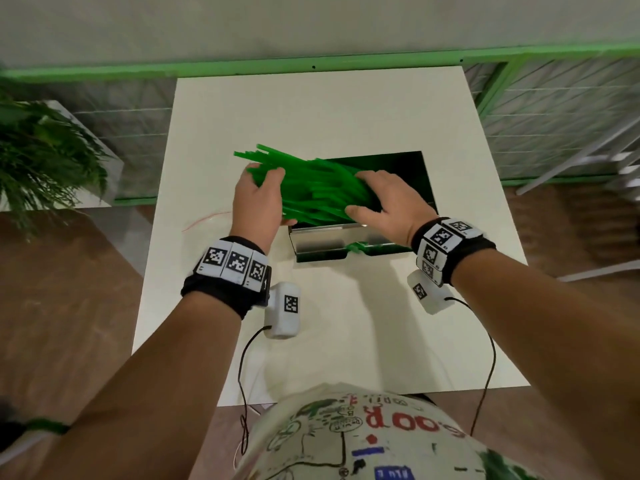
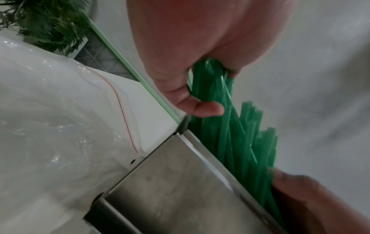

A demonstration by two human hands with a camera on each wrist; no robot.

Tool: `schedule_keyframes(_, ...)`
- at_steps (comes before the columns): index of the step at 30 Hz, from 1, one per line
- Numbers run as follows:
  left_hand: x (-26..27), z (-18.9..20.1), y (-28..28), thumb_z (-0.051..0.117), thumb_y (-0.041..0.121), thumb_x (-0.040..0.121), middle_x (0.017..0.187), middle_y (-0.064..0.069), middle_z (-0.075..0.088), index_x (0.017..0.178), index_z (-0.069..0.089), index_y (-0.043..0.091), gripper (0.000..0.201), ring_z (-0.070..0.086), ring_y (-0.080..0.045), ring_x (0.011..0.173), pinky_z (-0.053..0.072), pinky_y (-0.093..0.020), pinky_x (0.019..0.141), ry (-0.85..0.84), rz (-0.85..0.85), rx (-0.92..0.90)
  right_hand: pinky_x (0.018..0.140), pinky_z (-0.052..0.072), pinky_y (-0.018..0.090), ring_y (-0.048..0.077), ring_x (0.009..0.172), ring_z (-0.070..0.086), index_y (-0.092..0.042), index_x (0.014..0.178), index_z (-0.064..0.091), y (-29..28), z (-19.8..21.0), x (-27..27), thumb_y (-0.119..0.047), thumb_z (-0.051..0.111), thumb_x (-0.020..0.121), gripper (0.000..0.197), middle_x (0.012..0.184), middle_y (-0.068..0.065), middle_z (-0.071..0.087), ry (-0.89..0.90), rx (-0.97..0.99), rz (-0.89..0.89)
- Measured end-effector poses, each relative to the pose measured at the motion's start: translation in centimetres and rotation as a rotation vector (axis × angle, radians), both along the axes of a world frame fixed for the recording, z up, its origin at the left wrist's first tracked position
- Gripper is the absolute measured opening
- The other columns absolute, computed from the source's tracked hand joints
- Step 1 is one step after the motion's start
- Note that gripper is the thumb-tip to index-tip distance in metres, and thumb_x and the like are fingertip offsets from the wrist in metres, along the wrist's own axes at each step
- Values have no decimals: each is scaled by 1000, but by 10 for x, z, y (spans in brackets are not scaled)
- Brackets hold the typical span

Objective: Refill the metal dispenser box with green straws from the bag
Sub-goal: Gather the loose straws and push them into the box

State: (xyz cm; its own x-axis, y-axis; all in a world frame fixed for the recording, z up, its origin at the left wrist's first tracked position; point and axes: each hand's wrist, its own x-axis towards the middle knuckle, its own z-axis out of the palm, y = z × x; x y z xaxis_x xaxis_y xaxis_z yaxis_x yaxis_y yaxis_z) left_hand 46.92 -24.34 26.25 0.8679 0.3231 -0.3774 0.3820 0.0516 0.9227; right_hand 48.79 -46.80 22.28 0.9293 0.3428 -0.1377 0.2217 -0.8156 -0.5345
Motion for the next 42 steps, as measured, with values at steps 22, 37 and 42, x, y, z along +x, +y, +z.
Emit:
schedule_keyframes(22,5,12,3,69,19,93,99,-6,72,95,64,21,6,74,-19,86,57,-28,51,-81,171,8,100,45,37,21,116,52,-18,139,46,-3,-4,0,-79,65,69,95,124,2,56,-59,22,26)
schedule_keyframes(37,-11,5,-29,67,48,96,110,4,71,108,60,23,29,73,-11,96,64,-34,65,-14,28,13,86,51,40,25,98,59,-13,118,59,11,25,23,-61,72,79,63,107,6,61,104,-190,234)
schedule_keyframes(42,-8,12,-27,74,51,89,114,-1,72,113,62,21,40,75,-18,100,66,-41,67,22,11,9,92,49,28,20,109,62,-14,132,58,14,28,29,-44,80,80,63,123,2,66,208,-55,202)
